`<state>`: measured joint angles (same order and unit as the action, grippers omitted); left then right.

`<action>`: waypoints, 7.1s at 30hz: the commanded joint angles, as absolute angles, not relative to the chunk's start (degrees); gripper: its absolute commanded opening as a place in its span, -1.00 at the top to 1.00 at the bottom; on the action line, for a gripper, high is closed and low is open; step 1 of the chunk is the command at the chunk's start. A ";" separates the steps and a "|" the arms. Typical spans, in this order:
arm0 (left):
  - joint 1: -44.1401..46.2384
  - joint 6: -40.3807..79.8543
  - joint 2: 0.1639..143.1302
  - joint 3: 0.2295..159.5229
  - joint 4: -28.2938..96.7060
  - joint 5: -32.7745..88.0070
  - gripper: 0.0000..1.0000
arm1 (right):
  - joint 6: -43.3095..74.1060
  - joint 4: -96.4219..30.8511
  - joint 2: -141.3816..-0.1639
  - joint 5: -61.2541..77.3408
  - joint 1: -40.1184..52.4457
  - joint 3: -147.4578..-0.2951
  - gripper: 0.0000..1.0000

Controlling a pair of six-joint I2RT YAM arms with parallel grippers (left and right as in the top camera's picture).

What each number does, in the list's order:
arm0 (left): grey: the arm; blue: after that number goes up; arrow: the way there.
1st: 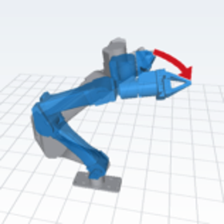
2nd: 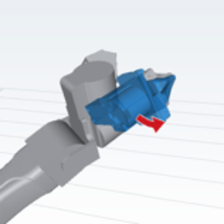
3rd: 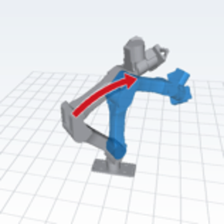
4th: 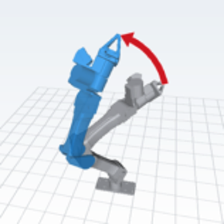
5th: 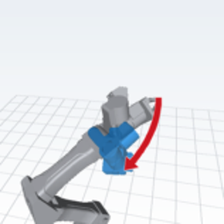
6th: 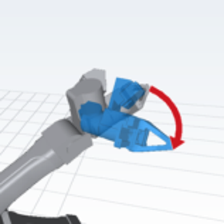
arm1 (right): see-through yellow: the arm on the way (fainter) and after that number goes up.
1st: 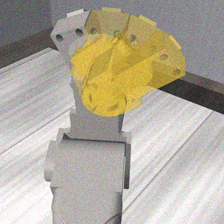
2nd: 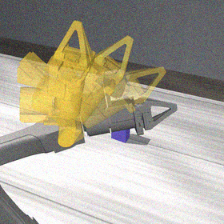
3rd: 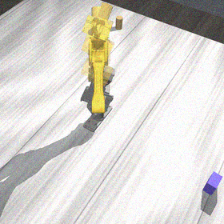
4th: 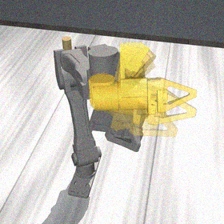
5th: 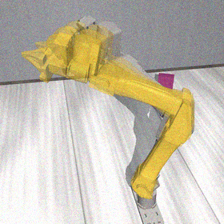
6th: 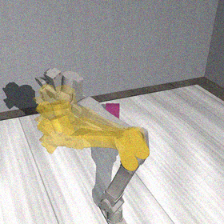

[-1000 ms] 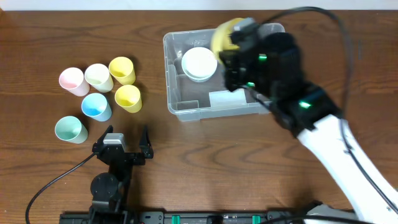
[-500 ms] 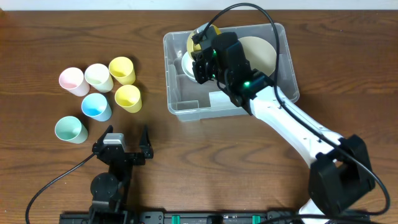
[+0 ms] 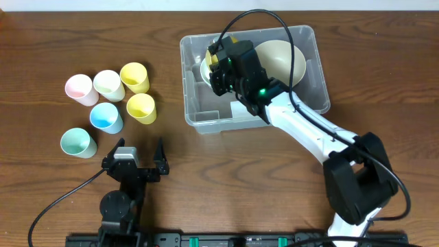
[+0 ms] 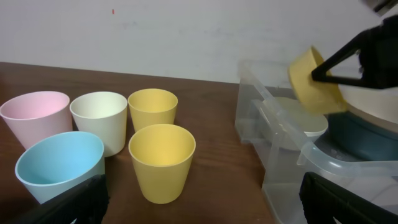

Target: Pack container

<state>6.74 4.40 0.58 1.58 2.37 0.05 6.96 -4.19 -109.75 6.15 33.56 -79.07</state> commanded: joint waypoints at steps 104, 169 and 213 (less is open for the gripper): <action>6.39 1.02 77.69 68.38 56.77 7.97 -0.94 | 25.89 -68.60 -88.31 0.45 -29.95 -98.45 -0.99; 6.39 7.81 80.88 68.60 47.13 -3.14 0.87 | 25.91 -68.60 -88.31 0.45 -29.95 -98.45 -0.99; 29.30 1.23 100.53 104.14 51.83 9.34 0.89 | 25.89 -68.60 -88.31 0.45 -29.93 -98.45 -0.98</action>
<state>28.05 3.99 97.76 102.85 51.42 11.79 25.26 -68.49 -88.25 0.45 -29.30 -98.48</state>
